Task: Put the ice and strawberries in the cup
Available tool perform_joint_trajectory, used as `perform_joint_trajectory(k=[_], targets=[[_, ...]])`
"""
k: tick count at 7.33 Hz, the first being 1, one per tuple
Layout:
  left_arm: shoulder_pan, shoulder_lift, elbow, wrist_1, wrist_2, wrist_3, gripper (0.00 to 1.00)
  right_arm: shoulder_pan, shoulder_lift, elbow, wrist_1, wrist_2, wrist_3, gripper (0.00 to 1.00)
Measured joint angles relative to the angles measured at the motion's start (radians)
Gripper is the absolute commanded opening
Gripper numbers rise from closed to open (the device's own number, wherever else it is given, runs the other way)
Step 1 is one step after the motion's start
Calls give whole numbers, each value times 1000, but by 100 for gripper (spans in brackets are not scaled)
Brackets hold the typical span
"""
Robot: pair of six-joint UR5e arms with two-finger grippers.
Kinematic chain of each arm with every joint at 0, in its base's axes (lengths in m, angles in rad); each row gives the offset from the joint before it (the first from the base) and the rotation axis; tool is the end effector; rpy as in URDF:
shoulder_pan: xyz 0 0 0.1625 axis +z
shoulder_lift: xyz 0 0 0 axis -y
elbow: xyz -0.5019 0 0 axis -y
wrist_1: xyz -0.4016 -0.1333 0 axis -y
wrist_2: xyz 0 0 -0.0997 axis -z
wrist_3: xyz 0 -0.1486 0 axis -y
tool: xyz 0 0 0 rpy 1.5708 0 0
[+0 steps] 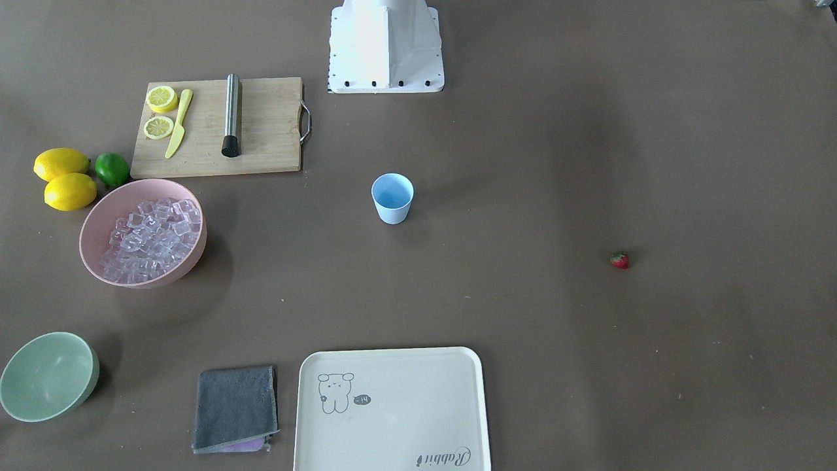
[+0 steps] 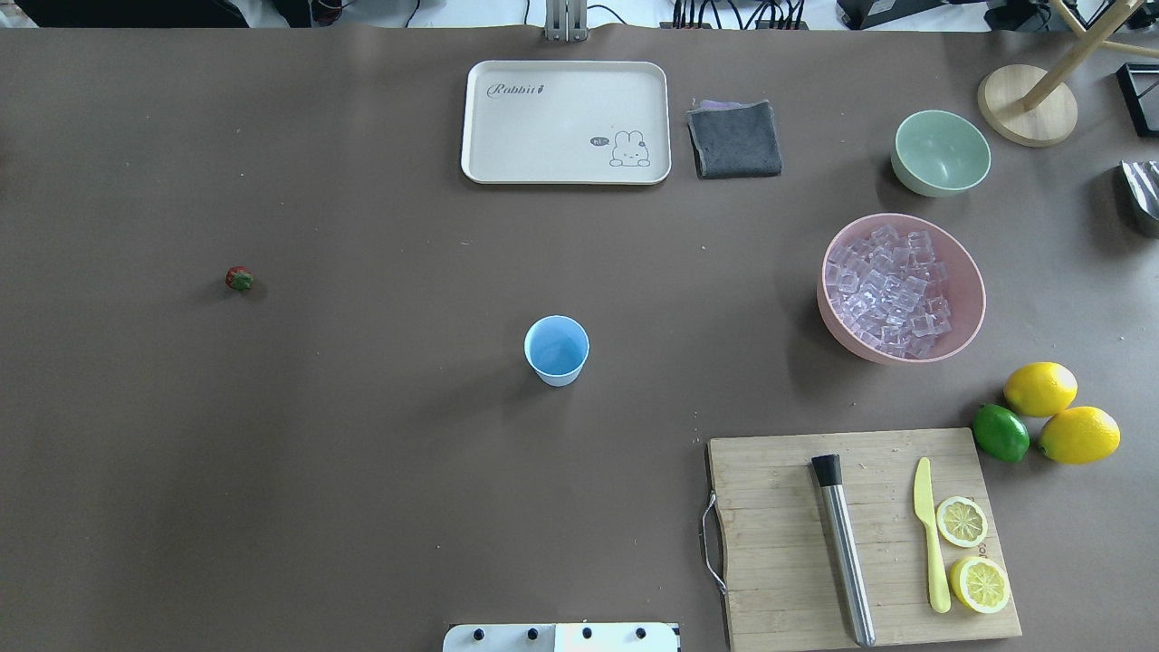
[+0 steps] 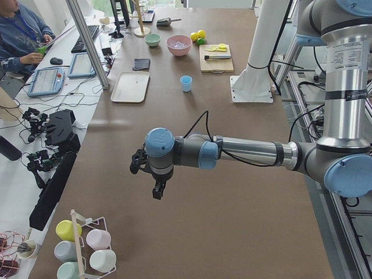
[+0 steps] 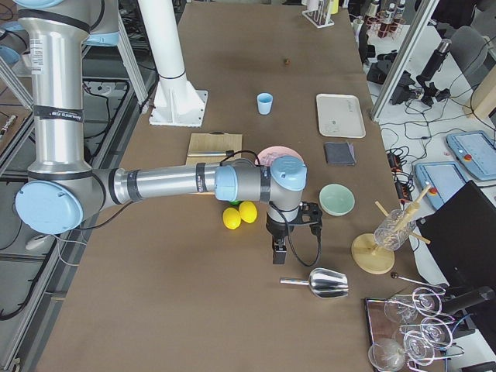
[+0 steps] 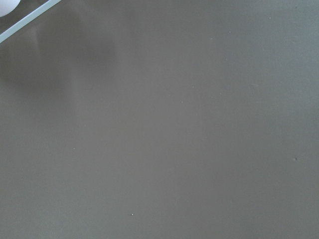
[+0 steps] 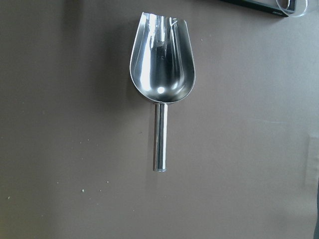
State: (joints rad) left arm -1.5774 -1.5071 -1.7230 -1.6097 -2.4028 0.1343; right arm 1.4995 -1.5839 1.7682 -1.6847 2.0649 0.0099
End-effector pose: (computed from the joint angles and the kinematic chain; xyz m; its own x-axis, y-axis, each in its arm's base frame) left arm -0.0266 -0.4795 0.7145 0.6688 0.2215 -0.7097 -0.0838 0.9710 0.2241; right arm 0.0273 -0.5001 0.7143 0.8764 -0.0861 0.4737 0.0624 0.9959 0.0657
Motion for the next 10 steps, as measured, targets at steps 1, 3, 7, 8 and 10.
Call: perform_joint_trajectory(k=[1,3,7,8,10], targets=[[-1,1,-1,-15,0,1,98,-4,-7,21,0,-2,0,100],[-4,1,1,-54,0,1,98,-7,-20,68,9,0,0,100],[-22,-25,70,-297,-2,-84,98,-7,13,81,27,95,41,100],[-21,-48,93,-323,-3,-130,98,-4,7,83,66,140,59,100],[-15,-86,131,-400,-10,-155,98,-2,-41,61,246,177,79,100]])
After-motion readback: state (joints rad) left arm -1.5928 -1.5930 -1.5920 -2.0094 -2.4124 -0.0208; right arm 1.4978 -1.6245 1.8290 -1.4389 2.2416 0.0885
